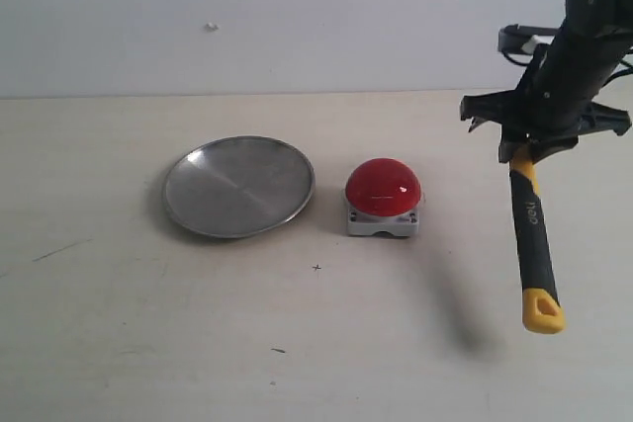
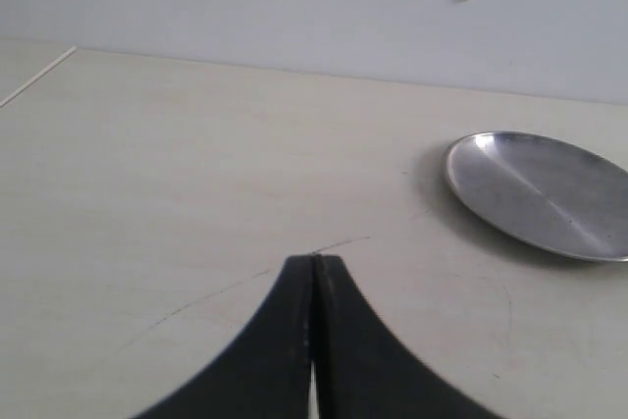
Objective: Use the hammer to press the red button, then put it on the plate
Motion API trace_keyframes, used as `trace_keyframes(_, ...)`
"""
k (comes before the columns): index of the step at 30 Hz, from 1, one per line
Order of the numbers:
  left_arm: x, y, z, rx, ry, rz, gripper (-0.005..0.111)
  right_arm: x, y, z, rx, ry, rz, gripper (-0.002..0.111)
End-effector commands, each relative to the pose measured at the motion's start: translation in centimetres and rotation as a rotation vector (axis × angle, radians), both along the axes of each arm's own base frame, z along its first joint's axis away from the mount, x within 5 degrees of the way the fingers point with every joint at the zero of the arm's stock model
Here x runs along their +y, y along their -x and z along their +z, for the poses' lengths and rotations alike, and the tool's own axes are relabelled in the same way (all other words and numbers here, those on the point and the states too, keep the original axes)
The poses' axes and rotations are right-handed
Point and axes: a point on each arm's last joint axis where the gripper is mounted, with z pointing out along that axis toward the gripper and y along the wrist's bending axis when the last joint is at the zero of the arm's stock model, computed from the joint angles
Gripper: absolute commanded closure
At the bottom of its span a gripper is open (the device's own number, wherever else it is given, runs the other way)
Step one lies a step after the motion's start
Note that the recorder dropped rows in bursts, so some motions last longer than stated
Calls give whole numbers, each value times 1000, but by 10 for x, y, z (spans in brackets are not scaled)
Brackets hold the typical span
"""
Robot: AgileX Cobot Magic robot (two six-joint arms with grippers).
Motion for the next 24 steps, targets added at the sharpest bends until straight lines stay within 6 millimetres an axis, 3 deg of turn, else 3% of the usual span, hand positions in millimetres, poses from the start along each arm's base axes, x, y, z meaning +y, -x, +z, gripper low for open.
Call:
trace_keyframes(1, 0, 0, 0, -5, 7, 3, 107, 1, 17, 47, -171, 11, 16, 108)
trace_keyframes(8, 0, 0, 0, -5, 7, 3, 107, 3, 65, 117, -403, 39, 60, 108)
trace_keyframes(14, 0, 0, 0, -5, 7, 3, 107, 8, 120, 171, -601, 15, 93, 108)
trace_keyframes(22, 0, -1, 5, -70, -91, -14, 107, 12, 188, 202, -752, 37, 146, 108)
trace_keyframes(24, -1, -2, 12, -148, 4, -12, 107, 12, 199, 205, -785, 48, 154, 108)
